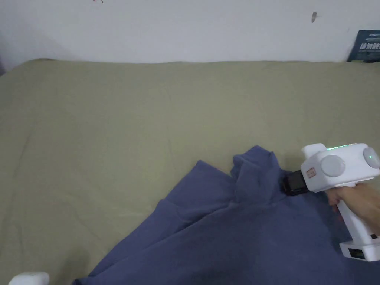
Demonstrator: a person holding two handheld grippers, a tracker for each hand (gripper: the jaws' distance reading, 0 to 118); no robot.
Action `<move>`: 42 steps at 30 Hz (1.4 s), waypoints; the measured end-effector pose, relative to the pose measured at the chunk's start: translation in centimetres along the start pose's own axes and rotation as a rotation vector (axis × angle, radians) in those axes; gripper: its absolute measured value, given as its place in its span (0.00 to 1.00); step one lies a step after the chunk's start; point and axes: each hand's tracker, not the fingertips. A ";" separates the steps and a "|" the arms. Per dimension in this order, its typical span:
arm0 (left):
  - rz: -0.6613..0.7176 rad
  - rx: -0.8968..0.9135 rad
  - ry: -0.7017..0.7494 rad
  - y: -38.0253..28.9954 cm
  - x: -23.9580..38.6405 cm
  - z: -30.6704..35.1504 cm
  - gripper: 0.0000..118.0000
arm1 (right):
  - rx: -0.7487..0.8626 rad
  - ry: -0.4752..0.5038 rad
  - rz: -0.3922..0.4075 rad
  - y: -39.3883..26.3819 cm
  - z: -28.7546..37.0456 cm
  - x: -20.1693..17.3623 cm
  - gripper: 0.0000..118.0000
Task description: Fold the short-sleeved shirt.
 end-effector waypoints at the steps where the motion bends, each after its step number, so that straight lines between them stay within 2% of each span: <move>1: 0.002 0.001 -0.001 0.0 0.0 0.1 0.03 | -0.030 0.077 -0.042 0.4 -0.4 1.1 0.67; 2: 0.001 0.001 0.000 0.0 0.1 0.1 0.03 | -0.017 0.118 -0.042 0.3 0.3 1.2 0.51; 3: 0.000 0.001 0.001 0.0 0.2 0.1 0.03 | 0.006 0.074 -0.003 0.1 1.2 0.9 0.14; 4: -0.002 0.001 0.005 0.0 0.2 0.2 0.03 | 0.015 0.041 0.064 0.0 1.7 0.7 0.03; 5: -0.005 0.002 0.006 0.0 0.3 0.2 0.03 | 0.044 0.001 0.104 -0.5 2.5 -0.2 0.03; 7: -0.003 0.002 0.010 0.0 0.5 0.5 0.03 | 0.016 0.051 0.106 -0.8 4.2 -0.3 0.03; 8: -0.001 0.005 0.011 0.0 0.5 0.7 0.03 | 0.042 0.045 0.122 -1.0 5.5 -0.4 0.03; 9: -0.004 0.005 0.016 0.2 0.6 0.9 0.03 | 0.096 0.019 0.149 -1.6 7.6 -0.7 0.03; 14: 0.059 0.094 0.009 1.6 0.6 3.4 0.03 | 0.273 0.053 0.147 -1.9 17.4 0.4 0.03; 18: 0.105 0.199 -0.011 4.6 1.5 6.9 0.03 | 0.437 0.020 0.173 -2.0 26.7 0.9 0.03; 23: 0.062 0.342 -0.012 9.9 4.0 12.9 0.03 | 0.630 0.010 0.116 -2.1 37.0 2.7 0.03; 25: 0.064 0.393 -0.011 12.2 5.0 15.0 0.03 | 0.671 -0.010 0.106 -2.3 39.9 3.4 0.03; 27: 0.049 0.454 0.015 14.9 6.3 17.3 0.03 | 0.698 -0.013 0.064 -2.2 42.1 4.6 0.03; 34: -0.014 0.576 0.088 22.3 10.5 23.7 0.03 | 0.826 -0.053 -0.111 -2.5 47.1 8.5 0.03; 38: -0.042 0.644 0.162 25.6 11.8 27.3 0.03 | 0.842 -0.095 -0.118 -1.8 48.5 9.8 0.03; 39: -0.026 0.640 0.119 26.1 12.1 27.8 0.03 | 0.848 -0.096 -0.129 -1.6 48.5 10.0 0.03; 42: -0.018 0.667 0.122 27.0 13.2 29.3 0.03 | 0.859 -0.102 -0.167 -0.7 48.3 10.3 0.03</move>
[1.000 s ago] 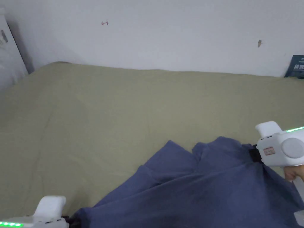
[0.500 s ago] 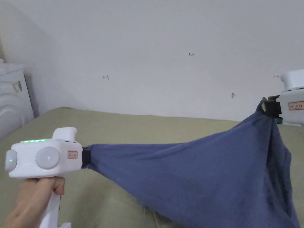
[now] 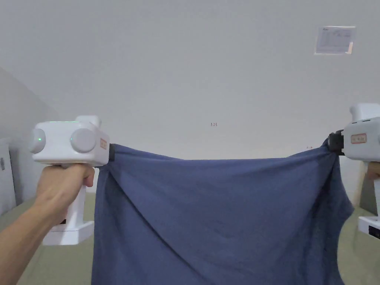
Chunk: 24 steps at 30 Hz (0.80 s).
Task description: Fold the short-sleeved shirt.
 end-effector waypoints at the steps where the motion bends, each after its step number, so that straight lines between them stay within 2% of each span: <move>1: -0.008 0.009 0.014 0.4 0.4 0.1 0.03 | -0.002 -0.001 -0.017 0.1 -0.3 0.0 0.03; 5: -0.068 0.032 0.074 1.6 1.3 -0.2 0.04 | 0.001 -0.005 -0.029 0.7 -1.8 -0.4 0.03; 11: -0.066 0.025 0.092 3.3 2.1 -1.7 0.03 | -0.004 -0.028 -0.006 3.3 -5.3 -0.6 0.03; 13: -0.069 0.027 0.104 4.3 2.5 -3.0 0.03 | 0.001 -0.031 -0.017 4.3 -6.6 -0.5 0.03; 24: -0.068 0.071 0.154 10.2 5.3 -11.1 0.03 | 0.017 -0.070 0.028 9.6 -15.4 -0.2 0.03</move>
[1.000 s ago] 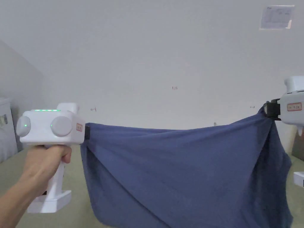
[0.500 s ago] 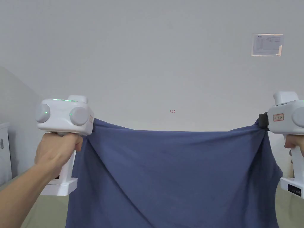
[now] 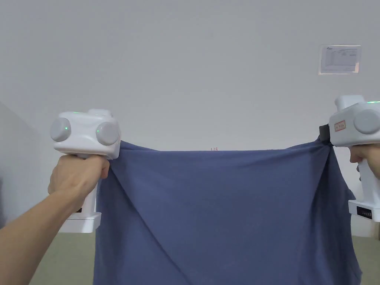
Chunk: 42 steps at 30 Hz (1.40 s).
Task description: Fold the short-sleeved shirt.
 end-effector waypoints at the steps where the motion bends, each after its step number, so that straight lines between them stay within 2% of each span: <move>1: 0.003 0.006 0.001 0.5 0.3 -0.8 0.03 | 0.006 -0.003 -0.008 0.4 -0.9 0.0 0.03; 9: 0.005 0.069 0.034 2.6 1.7 -5.4 0.03 | 0.053 -0.026 0.005 3.0 -6.4 -1.3 0.03; 10: 0.011 0.076 0.039 2.4 1.8 -6.0 0.03 | 0.064 -0.019 -0.013 3.1 -6.9 -1.4 0.03; 13: 0.015 0.069 0.043 1.4 1.8 -7.6 0.03 | 0.063 -0.011 -0.026 3.0 -8.1 -1.9 0.03; 18: -0.022 -0.003 0.044 -2.8 2.2 -11.6 0.03 | 0.021 -0.004 0.018 -0.4 -10.1 -2.7 0.03; 22: -0.056 -0.102 -0.013 -9.4 2.9 -13.3 0.03 | -0.073 0.042 0.039 -7.9 -10.6 -2.8 0.03; 25: -0.056 -0.196 -0.075 -16.0 3.0 -13.3 0.03 | -0.161 0.085 0.024 -15.7 -9.6 -2.7 0.03; 27: -0.077 -0.255 -0.088 -20.6 3.0 -12.8 0.03 | -0.251 0.078 0.027 -20.6 -8.4 -2.8 0.03; 28: -0.101 -0.294 -0.090 -22.9 2.5 -13.4 0.04 | -0.267 0.084 -0.011 -23.3 -7.3 -2.7 0.03; 30: -0.104 -0.348 -0.109 -27.4 1.8 -12.5 0.03 | -0.323 0.122 -0.026 -28.1 -4.8 -2.5 0.03; 31: -0.092 -0.384 -0.123 -29.8 1.3 -11.8 0.03 | -0.365 0.103 -0.029 -30.5 -3.2 -2.5 0.03; 32: -0.093 -0.419 -0.131 -32.1 0.9 -10.8 0.03 | -0.389 0.147 -0.051 -33.0 -1.4 -2.1 0.03; 35: -0.094 -0.465 -0.135 -37.6 -1.2 -7.6 0.03 | -0.440 0.143 -0.085 -38.8 2.8 -1.4 0.03; 37: -0.054 -0.519 -0.139 -40.5 -2.8 -5.2 0.03 | -0.476 0.135 -0.179 -41.9 6.1 -0.5 0.03; 39: 0.030 -0.559 -0.175 -43.0 -4.5 -2.8 0.03 | -0.507 0.142 -0.170 -43.8 9.2 -0.4 0.03; 42: 0.013 -0.549 -0.171 -45.5 -6.4 1.1 0.03 | -0.534 0.139 -0.153 -46.6 13.3 0.0 0.03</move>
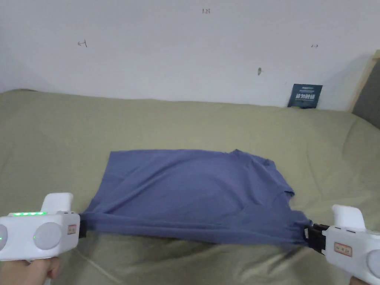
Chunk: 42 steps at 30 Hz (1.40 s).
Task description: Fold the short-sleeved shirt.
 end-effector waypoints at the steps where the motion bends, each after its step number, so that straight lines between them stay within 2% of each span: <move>1: 0.004 -0.004 0.002 -1.1 -0.4 0.7 0.03 | -0.018 -0.004 -0.010 -1.4 0.8 -0.1 0.03; 4: 0.012 -0.018 -0.007 -4.3 -1.4 2.8 0.03 | -0.036 -0.002 -0.033 -4.0 2.7 0.5 0.03; 11: 0.000 -0.035 -0.023 -9.3 -2.5 6.3 0.03 | -0.038 0.003 -0.029 -7.9 6.5 0.6 0.03; 16: 0.002 -0.031 -0.022 -9.9 -2.7 7.3 0.04 | -0.076 -0.005 0.009 -8.9 6.3 0.5 0.04; 17: 0.009 -0.032 -0.029 -9.9 -2.7 7.1 0.10 | -0.069 -0.015 0.006 -9.1 6.2 0.4 0.17; 18: 0.016 -0.029 -0.028 -10.0 -2.6 7.0 0.26 | -0.064 -0.025 -0.002 -9.0 6.1 0.4 0.45; 19: 0.014 -0.039 -0.010 -10.0 -2.5 6.7 0.70 | -0.070 -0.033 -0.014 -8.9 5.9 0.5 0.92; 20: 0.011 -0.042 -0.005 -10.1 -2.7 6.4 0.96 | -0.081 -0.038 -0.030 -8.9 5.6 0.6 0.99; 21: 0.025 -0.053 -0.004 -10.2 -2.7 6.2 1.00 | -0.093 -0.008 -0.072 -9.3 5.8 0.8 0.95; 24: 0.085 -0.020 0.027 -10.0 -3.1 8.0 1.00 | -0.048 -0.006 -0.112 -9.5 6.4 0.0 0.95; 27: 0.091 0.025 -0.009 -9.7 -1.9 10.3 1.00 | -0.006 -0.020 -0.092 -8.4 8.8 -0.7 0.95; 28: 0.072 0.066 -0.028 -9.8 -1.2 11.5 0.98 | 0.012 -0.042 -0.061 -8.3 9.5 -1.5 0.91; 29: 0.043 0.096 -0.047 -9.9 -0.4 12.6 0.91 | 0.035 -0.038 -0.029 -8.5 10.0 -2.6 0.80; 30: 0.019 0.127 -0.056 -10.3 0.1 13.3 0.76 | 0.062 -0.041 -0.017 -8.7 10.7 -3.4 0.58; 33: -0.035 0.211 -0.077 -11.2 2.1 15.9 0.46 | 0.120 -0.059 -0.008 -9.7 12.3 -5.9 0.27; 34: -0.034 0.211 -0.080 -11.6 2.3 16.5 0.00 | 0.147 -0.099 0.027 -10.0 12.5 -6.6 0.03; 36: -0.035 0.228 -0.067 -12.3 2.5 17.4 0.00 | 0.139 -0.064 0.021 -10.9 12.9 -7.4 0.03; 39: -0.003 0.197 -0.077 -12.4 0.6 17.1 0.00 | 0.142 -0.068 0.040 -12.2 13.4 -8.9 0.03; 42: 0.018 0.145 -0.016 -12.6 -1.7 15.8 0.00 | 0.120 -0.058 0.035 -13.3 12.9 -9.6 0.03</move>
